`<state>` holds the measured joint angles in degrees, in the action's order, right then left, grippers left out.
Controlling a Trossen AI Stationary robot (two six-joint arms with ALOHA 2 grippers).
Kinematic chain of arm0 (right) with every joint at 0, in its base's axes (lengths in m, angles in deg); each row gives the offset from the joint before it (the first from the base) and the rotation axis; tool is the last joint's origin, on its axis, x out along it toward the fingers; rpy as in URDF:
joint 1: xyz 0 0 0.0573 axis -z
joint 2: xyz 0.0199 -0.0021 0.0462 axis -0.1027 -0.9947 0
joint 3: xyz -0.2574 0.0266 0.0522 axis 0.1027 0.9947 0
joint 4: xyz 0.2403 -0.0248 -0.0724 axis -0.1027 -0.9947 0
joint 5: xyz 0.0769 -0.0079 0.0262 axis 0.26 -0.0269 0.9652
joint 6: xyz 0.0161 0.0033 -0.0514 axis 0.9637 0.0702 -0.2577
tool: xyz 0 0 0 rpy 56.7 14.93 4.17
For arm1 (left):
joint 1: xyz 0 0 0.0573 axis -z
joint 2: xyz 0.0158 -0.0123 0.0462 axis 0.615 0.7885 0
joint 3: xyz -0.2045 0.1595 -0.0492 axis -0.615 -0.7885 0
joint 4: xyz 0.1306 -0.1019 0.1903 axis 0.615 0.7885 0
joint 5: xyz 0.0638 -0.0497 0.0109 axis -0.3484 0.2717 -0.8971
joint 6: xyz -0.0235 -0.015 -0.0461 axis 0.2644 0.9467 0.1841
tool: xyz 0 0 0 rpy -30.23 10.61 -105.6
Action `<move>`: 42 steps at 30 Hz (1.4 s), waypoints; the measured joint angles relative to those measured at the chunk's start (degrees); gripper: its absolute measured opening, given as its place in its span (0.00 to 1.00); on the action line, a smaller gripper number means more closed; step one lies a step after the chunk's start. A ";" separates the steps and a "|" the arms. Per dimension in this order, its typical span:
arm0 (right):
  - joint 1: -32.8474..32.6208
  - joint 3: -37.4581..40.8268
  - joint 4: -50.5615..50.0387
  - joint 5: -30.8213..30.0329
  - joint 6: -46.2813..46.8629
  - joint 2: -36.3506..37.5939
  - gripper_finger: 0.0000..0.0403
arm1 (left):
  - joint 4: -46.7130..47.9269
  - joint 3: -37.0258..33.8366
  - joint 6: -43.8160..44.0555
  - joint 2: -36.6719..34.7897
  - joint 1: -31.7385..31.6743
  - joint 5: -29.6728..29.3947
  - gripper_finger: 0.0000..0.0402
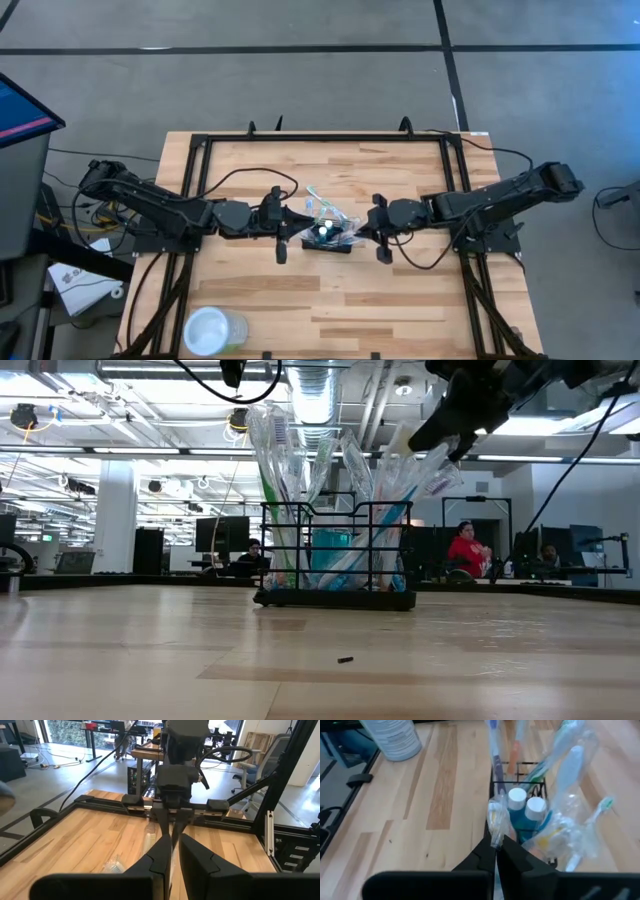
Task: Pick & Place toothbrushing station
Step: Put the orange toothbrush into the wire organizer, then put the green toothbrush into the wire organizer
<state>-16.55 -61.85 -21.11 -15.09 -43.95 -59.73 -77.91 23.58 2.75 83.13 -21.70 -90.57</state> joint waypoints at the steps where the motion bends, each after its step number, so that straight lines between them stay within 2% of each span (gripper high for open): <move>1: 0.00 0.01 -0.19 0.76 0.00 0.00 0.02 | 0.00 0.00 0.00 0.00 0.00 0.00 0.07; 13: -0.02 0.06 -1.32 1.10 0.00 4.88 0.20 | 0.17 0.00 0.00 0.00 0.00 0.00 0.07; 21: -1.04 0.06 -1.64 1.04 0.02 8.09 0.20 | 0.19 0.00 -0.14 0.00 0.01 0.00 0.07; 26: -1.38 0.06 -2.52 0.99 -1.36 10.45 0.18 | 0.22 0.00 -5.02 0.00 0.02 0.00 0.07; 30: -1.31 0.08 -4.74 0.42 -3.15 15.19 0.16 | 2.68 0.02 -7.08 -1.87 -0.27 -0.29 0.07; 34: -1.22 1.12 -5.24 -2.40 -7.68 20.04 0.15 | 5.20 -3.56 -10.31 -7.78 -2.34 -1.18 0.07; 39: -0.05 5.76 -4.72 -3.33 -7.37 25.44 0.15 | 4.92 -15.62 -6.43 -19.17 -6.51 0.26 0.07; 42: -0.25 8.98 -4.68 -4.50 -6.23 29.77 0.15 | 3.58 -23.05 -2.71 -26.88 -6.91 0.44 0.07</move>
<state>-16.80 -52.87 -25.79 -19.59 -50.19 -29.96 -74.33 0.53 0.04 56.26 -28.61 -90.13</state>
